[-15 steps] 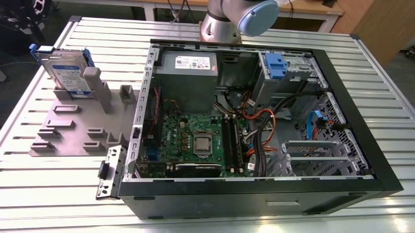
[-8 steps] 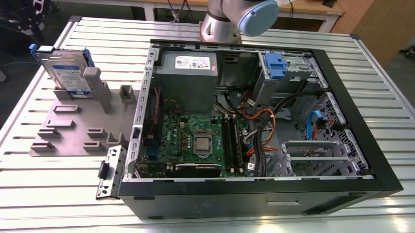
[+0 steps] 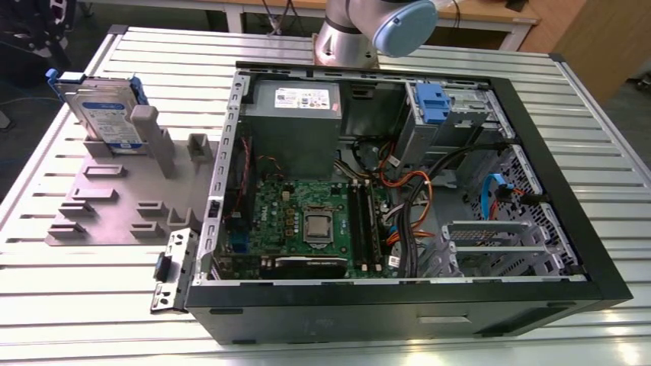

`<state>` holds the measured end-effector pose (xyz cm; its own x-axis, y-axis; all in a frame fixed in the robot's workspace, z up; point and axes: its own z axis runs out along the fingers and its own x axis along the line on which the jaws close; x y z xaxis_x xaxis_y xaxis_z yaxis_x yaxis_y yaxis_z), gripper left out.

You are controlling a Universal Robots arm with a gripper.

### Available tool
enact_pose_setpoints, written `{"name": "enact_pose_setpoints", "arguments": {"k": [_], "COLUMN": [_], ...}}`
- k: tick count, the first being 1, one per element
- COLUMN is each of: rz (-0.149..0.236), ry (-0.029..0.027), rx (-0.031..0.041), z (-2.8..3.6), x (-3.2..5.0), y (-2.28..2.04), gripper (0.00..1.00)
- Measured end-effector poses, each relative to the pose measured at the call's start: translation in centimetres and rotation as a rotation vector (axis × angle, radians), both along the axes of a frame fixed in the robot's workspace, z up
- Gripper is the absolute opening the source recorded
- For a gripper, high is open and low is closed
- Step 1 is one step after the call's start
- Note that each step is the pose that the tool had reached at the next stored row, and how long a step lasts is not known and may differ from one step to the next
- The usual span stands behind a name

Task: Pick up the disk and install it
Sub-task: 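Pick up the disk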

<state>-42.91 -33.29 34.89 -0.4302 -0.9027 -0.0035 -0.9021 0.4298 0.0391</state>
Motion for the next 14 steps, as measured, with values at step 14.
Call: {"name": "enact_pose_setpoints", "arguments": {"k": [14], "rz": [0.221], "ry": [-0.0006], "rx": [0.0], "z": [-0.4], "x": [-0.01], "y": [0.01], "gripper": [0.11]}}
